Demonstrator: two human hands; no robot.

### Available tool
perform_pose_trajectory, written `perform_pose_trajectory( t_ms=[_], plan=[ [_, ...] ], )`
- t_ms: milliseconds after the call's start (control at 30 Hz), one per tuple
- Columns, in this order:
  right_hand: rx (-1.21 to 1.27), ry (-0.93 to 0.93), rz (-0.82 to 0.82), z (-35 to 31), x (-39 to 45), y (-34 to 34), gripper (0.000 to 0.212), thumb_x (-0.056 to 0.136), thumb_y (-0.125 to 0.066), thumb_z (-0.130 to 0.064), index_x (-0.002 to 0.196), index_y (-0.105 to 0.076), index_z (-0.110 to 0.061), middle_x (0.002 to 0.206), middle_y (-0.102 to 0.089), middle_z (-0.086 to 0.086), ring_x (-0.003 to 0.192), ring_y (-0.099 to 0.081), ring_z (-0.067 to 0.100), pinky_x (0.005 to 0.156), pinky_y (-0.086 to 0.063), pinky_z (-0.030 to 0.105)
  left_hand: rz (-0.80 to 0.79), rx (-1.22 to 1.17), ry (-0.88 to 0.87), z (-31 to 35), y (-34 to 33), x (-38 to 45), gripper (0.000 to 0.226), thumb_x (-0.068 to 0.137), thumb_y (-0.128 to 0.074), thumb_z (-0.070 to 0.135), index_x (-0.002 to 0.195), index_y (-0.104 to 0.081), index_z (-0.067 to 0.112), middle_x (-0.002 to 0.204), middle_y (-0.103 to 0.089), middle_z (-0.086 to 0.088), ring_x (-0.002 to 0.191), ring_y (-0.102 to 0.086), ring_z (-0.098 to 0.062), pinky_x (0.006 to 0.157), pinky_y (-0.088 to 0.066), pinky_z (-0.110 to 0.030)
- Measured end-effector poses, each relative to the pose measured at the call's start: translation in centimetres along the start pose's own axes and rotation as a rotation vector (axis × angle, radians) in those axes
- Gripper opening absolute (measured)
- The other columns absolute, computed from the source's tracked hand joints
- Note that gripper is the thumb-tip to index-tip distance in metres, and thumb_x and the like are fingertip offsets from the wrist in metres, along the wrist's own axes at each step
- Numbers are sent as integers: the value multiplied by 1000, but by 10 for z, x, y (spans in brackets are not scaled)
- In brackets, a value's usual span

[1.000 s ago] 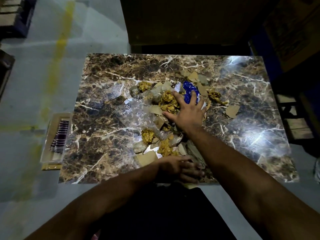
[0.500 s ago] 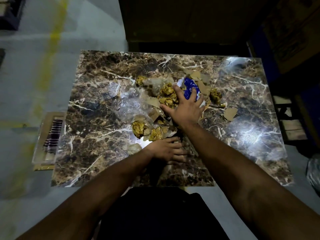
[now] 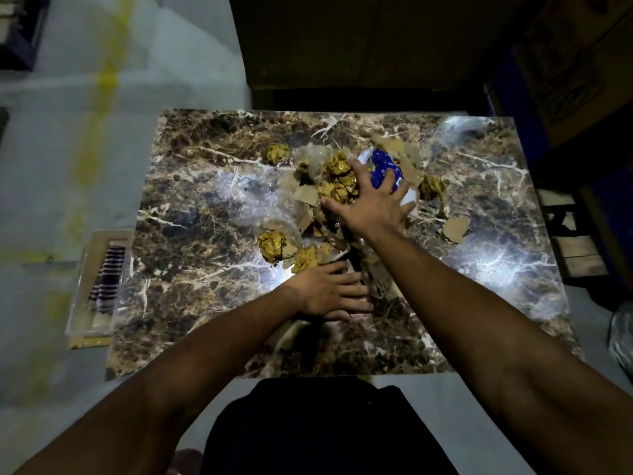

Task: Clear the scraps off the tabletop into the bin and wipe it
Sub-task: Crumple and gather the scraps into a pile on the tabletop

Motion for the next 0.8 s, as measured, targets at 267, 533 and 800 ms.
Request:
perform_pose_trajectory(
  t_ms=[267,533,800],
  plan=[
    [143,49,11,5,-14,25,106,63,-73,-81,151,-21,-54,167,-4,15,149,-10,50,114,-25,69,217,-37,318,-21,40,-36,49,105,-33,51,147,-44,29,157,-44,-2,137,-42,-30,110,-32,-47],
    [216,139,19,11,-28,42,94,71,-85,-51,151,-37,-46,168,-6,8,153,-1,38,119,-13,68,367,-369,935,-79,64,-89,64,93,-43,58,148,-37,26,156,-35,-3,136,-29,-26,107,-36,-54],
    [196,254,37,22,-26,47,72,85,-73,-47,149,-40,-45,163,-24,5,148,-21,34,117,-28,61,190,-450,1076,-134,61,-93,77,87,-44,77,154,-18,50,170,3,6,152,-4,-35,116,-9,-65]
  ],
)
Point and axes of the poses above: each hand's wrist, its own x-axis towards the middle knuckle, its own y-axis out of the back of the hand, z = x × y, the point moved 8 cm from there along x, towards the middle knuckle
